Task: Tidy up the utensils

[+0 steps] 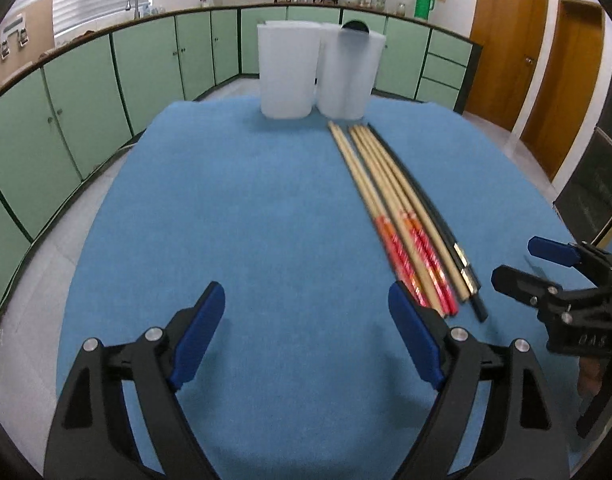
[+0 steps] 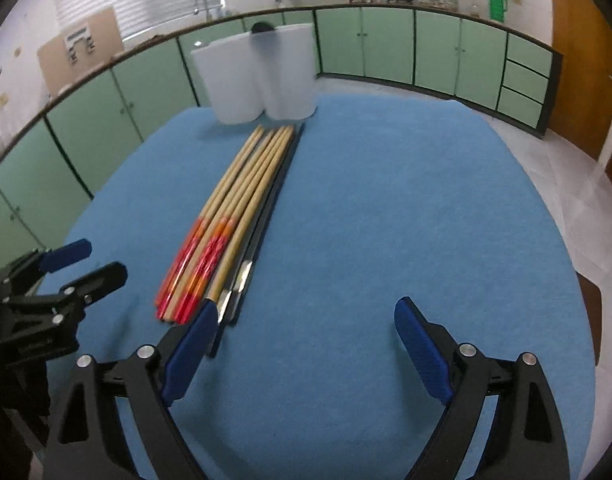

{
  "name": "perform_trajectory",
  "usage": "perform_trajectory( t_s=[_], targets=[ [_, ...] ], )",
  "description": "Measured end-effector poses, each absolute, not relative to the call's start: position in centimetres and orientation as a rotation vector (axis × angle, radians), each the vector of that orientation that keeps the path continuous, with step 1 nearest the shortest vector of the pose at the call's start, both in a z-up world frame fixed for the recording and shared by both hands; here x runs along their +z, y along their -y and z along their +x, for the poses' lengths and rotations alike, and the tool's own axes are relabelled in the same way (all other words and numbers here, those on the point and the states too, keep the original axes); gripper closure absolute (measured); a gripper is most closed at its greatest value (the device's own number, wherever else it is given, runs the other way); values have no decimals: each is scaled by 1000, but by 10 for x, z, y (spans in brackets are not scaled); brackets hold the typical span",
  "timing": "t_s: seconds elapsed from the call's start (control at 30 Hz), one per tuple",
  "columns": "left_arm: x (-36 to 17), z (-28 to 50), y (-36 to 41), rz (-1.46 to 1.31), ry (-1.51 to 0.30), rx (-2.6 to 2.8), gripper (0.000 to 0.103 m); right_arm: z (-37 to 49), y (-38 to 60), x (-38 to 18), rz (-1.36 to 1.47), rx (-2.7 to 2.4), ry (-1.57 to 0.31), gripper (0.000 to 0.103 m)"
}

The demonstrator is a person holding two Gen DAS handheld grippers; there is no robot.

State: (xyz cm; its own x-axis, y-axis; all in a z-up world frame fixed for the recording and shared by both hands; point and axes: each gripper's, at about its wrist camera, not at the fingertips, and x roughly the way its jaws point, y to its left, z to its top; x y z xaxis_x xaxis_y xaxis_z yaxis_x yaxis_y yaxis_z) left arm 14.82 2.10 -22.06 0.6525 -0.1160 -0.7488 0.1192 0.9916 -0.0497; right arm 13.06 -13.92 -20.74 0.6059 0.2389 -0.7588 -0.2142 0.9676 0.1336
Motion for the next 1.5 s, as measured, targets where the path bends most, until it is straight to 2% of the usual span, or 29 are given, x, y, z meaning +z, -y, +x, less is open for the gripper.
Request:
perform_trajectory(
  t_s=[0.7, 0.97, 1.07, 1.5],
  targets=[
    [-226, 147, -20, 4, -898, -87, 17, 127, 127, -218, -94, 229, -904, 15],
    [-227, 149, -20, 0, -901, -84, 16, 132, 120, -217, -82, 219, -908, 15],
    [-228, 149, -20, 6, -906, -87, 16, 132, 123, -216, -90, 190, -906, 20],
    [-233, 152, 11, 69, -936, -178, 15, 133, 157, -218, -22, 128, -904, 20]
  ],
)
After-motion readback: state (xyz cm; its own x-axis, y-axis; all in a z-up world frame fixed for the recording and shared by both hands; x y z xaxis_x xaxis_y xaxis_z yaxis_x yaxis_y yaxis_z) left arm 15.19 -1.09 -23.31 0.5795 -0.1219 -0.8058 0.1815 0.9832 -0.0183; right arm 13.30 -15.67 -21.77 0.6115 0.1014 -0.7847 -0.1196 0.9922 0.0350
